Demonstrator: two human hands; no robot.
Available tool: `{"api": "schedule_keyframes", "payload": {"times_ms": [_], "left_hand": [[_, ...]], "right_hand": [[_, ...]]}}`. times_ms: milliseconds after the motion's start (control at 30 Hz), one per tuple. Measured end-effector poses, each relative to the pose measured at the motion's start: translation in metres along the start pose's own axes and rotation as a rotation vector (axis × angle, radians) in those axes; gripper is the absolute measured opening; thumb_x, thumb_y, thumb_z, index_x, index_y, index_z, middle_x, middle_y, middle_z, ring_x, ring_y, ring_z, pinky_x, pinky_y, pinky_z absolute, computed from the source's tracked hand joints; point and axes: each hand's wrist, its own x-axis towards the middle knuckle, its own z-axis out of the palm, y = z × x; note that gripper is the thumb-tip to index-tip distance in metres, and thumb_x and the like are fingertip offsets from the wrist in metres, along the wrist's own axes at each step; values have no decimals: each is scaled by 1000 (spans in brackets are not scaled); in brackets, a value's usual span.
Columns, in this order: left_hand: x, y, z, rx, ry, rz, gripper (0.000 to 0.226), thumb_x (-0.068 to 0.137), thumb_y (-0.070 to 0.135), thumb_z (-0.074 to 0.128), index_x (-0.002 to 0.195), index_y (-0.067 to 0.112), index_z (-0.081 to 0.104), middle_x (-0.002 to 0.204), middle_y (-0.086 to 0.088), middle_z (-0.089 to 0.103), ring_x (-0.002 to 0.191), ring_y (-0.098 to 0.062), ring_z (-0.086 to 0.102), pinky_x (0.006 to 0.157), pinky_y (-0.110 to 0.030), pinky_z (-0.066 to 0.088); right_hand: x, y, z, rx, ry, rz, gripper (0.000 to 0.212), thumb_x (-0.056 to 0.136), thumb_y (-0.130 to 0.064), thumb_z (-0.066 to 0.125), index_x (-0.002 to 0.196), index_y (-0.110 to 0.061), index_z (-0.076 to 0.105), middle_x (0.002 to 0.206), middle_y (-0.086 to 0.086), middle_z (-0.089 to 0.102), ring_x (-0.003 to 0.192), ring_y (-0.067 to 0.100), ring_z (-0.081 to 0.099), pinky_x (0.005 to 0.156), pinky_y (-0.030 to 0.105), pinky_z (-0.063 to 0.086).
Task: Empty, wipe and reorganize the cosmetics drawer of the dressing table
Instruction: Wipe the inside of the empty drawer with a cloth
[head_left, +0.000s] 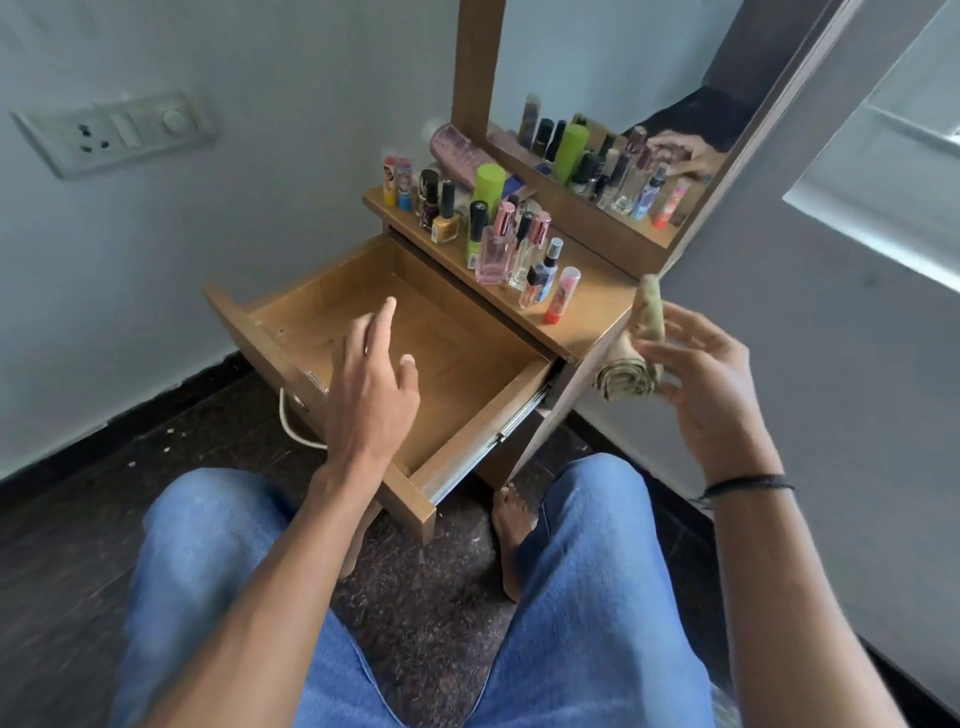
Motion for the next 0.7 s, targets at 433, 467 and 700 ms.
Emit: {"api": "schedule_keyframes", "payload": {"times_ms": [433, 467, 700], "left_hand": [[0, -5, 7, 209, -196, -68, 74, 95, 27, 62, 157, 19, 24, 142, -5, 50, 127, -22, 42, 89, -35, 49], [1, -5, 7, 214, -206, -72, 74, 95, 28, 62, 157, 19, 23, 143, -5, 49, 127, -22, 42, 89, -36, 50], [4, -7, 10, 239, -238, -87, 72, 96, 30, 60, 157, 21, 23, 145, -3, 47, 130, -22, 39, 88, -35, 49]], "right_hand": [[120, -8, 38, -1016, -89, -434, 53, 77, 3, 62, 118, -28, 75, 122, 0, 68, 114, 24, 61, 93, 30, 48], [123, -4, 40, -1027, -87, -448, 49, 80, 2, 62, 119, -25, 75, 122, 1, 66, 113, 25, 61, 93, 29, 48], [117, 14, 31, -1016, 51, -586, 31, 93, -13, 67, 124, -14, 72, 127, 4, 64, 117, 28, 60, 96, 29, 45]]}}
